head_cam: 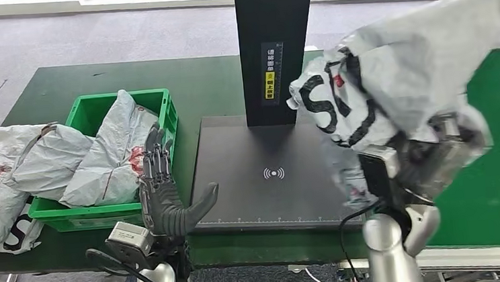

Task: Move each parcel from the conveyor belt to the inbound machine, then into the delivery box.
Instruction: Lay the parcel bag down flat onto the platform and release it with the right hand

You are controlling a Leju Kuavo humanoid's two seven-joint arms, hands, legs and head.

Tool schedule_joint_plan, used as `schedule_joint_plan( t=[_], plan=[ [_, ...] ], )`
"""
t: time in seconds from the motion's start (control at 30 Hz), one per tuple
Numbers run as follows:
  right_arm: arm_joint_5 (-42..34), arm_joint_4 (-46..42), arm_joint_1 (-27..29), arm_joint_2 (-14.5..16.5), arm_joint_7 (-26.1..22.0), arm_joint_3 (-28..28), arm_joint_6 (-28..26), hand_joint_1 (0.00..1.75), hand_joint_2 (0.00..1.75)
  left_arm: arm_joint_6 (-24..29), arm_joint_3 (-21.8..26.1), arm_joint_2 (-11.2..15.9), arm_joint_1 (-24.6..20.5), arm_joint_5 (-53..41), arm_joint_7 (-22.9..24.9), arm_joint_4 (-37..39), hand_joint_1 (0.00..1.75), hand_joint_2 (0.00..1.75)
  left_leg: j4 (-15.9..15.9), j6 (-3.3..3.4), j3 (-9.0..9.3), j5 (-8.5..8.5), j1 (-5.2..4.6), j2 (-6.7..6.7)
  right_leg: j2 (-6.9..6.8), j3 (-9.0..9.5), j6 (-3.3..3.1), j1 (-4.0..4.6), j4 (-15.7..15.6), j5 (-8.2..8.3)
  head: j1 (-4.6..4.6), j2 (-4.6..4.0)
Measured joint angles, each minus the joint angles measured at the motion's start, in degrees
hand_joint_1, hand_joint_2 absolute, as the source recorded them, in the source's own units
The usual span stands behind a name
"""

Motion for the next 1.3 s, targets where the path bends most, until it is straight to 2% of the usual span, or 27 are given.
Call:
schedule_joint_plan(
  t=[0.07,0.17,0.33,0.83,0.93,1.13,1.2,1.3],
  plan=[
    [2.3,8.63,-1.24,0.05,2.33,1.16,0.16,1.75,1.75,-0.32,-0.08,0.02,0.03,0.34,0.0,0.03,0.0,1.75,0.0,0.04,-0.05,0.07,0.0,-0.2,-0.2,0.01,0.0,0.0,0.0,-0.01,0.0,0.0],
    [3.02,18.15,-2.78,0.31,3.03,1.82,0.1,1.75,1.75,-0.43,-0.09,0.08,0.08,0.64,0.0,0.14,0.0,1.75,0.0,0.03,-0.12,0.18,0.01,-0.53,-0.49,0.04,0.0,0.01,0.02,-0.01,0.01,0.0],
    [3.27,27.33,-4.44,0.73,4.02,2.19,0.29,1.75,1.75,-0.4,-0.09,0.25,0.12,0.73,0.0,0.32,0.0,1.75,0.0,0.01,-0.15,0.17,0.01,-0.54,-0.47,0.02,-0.01,0.01,0.03,-0.03,0.01,0.0],
    [3.11,36.8,-6.98,1.31,5.78,2.25,1.49,1.75,1.75,-0.33,-0.09,0.42,0.19,1.11,0.0,0.36,0.0,1.75,0.0,0.01,-0.17,0.14,0.0,-0.54,-0.48,0.0,-0.02,0.0,0.02,-0.05,0.01,0.0],
    [1.62,37.93,-7.34,1.45,3.69,2.26,2.18,1.75,1.75,-0.66,-0.09,0.42,0.19,1.07,0.0,0.52,0.0,1.75,0.0,0.0,-0.17,0.15,0.0,-0.54,-0.47,0.0,-0.02,0.0,0.02,-0.05,0.01,0.0],
    [-5.54,38.53,-7.58,1.68,-7.82,4.33,10.92,1.75,1.75,-2.59,-0.09,0.38,-0.05,0.95,0.0,1.34,0.0,1.75,0.0,0.0,-0.17,0.14,0.0,-0.49,-0.41,-0.05,-0.02,0.0,0.02,-0.05,0.01,0.0],
    [-7.03,38.51,-7.79,1.73,-9.3,6.11,12.76,1.75,1.75,-2.84,-0.09,0.37,-0.13,0.93,0.0,1.64,0.0,1.75,0.0,0.0,-0.17,0.14,0.0,-0.49,-0.4,-0.06,-0.02,0.0,0.02,-0.05,0.01,0.0],
    [-8.13,38.46,-8.11,1.76,-8.97,8.27,12.96,1.75,1.75,-2.82,-0.09,0.37,-0.13,0.69,0.0,1.9,0.0,1.75,0.0,0.0,-0.17,0.14,0.0,-0.49,-0.4,-0.06,-0.02,0.0,0.02,-0.05,0.01,0.0]
  ],
)
